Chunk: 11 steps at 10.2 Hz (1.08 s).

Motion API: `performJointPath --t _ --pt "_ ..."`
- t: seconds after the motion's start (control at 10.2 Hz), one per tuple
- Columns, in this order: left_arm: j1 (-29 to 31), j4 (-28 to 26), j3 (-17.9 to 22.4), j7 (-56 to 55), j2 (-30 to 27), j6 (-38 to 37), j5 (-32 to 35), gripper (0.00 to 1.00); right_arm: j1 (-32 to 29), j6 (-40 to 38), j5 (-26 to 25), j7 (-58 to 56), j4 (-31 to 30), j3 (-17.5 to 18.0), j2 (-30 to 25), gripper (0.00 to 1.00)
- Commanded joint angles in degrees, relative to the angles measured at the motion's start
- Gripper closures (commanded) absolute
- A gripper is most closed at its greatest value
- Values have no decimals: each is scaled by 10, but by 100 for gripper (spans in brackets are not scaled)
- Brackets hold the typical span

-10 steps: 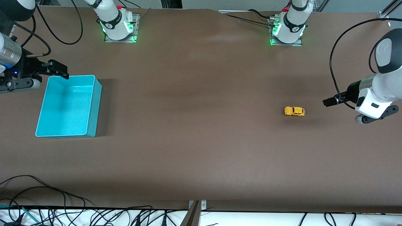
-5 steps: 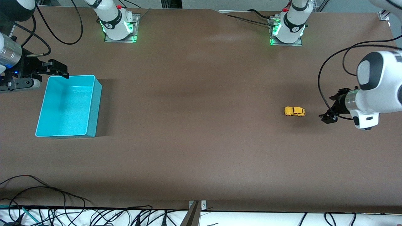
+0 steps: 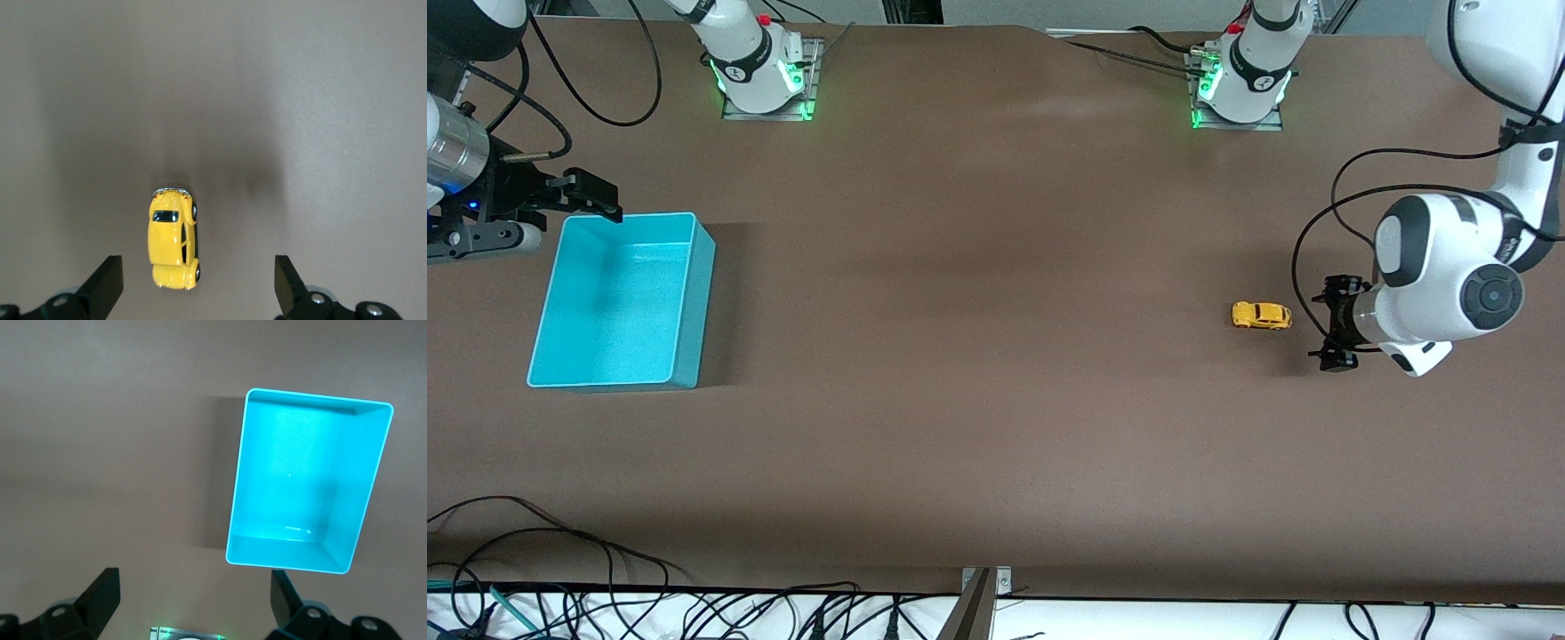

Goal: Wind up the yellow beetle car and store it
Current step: 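Lower the left gripper onto the yellow beetle car and close it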

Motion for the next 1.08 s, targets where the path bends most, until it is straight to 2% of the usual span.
performJointPath --t 0.0,0.39,0.59,0.78,0.98 --pt "-1 -53 -5 -17 -14 55 -12 0 -1 -9 1 -7 7 0 1 0" --pt "1 -110 -20 -25 -23 113 -19 6 -1 -9 1 -7 7 0 1 0" --pt "-1 -134 -21 -25 -23 139 -19 6 -2 -9 1 -8 6 0 1 0" --pt "-3 -138 -22 -26 -22 142 -19 7 -2 -9 1 -8 5 0 1 0" --pt "-3 -146 -23 -21 -20 142 -18 12 -1 -9 1 -8 4 0 1 0"
